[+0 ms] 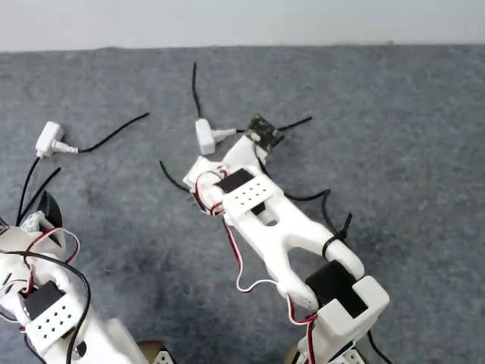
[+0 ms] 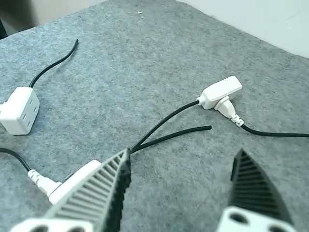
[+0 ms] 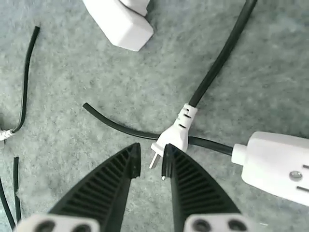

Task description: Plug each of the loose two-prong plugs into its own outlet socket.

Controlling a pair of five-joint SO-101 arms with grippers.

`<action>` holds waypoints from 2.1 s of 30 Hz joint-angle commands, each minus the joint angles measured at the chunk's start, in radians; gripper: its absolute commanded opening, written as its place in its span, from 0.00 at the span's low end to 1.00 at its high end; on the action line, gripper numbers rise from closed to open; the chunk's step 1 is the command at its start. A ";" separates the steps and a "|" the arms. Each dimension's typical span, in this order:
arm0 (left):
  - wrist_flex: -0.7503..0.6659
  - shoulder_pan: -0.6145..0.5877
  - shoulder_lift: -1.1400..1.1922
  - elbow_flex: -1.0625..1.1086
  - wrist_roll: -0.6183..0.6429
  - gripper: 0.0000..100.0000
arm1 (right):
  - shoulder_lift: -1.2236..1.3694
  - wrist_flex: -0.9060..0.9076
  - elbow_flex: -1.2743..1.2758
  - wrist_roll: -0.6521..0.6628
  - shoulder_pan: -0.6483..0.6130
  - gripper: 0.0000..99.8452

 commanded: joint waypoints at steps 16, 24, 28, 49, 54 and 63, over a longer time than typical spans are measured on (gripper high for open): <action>-0.023 0.009 0.002 -0.013 0.009 0.32 | 0.048 -0.124 -0.043 0.017 -0.028 0.31; -0.023 0.009 0.002 -0.013 0.009 0.32 | 0.048 -0.114 -0.035 0.020 -0.013 0.15; -0.023 0.009 0.002 -0.013 0.009 0.32 | 0.048 -0.120 -0.006 0.025 0.008 0.11; -0.021 0.009 0.002 -0.012 0.009 0.32 | 0.050 -0.124 0.015 0.026 0.012 0.27; -0.021 0.009 -0.003 -0.005 0.009 0.32 | 0.107 -0.134 -0.005 0.025 0.010 0.27; -0.021 0.009 -0.003 -0.004 0.009 0.32 | 0.259 -0.130 -0.123 0.025 0.008 0.27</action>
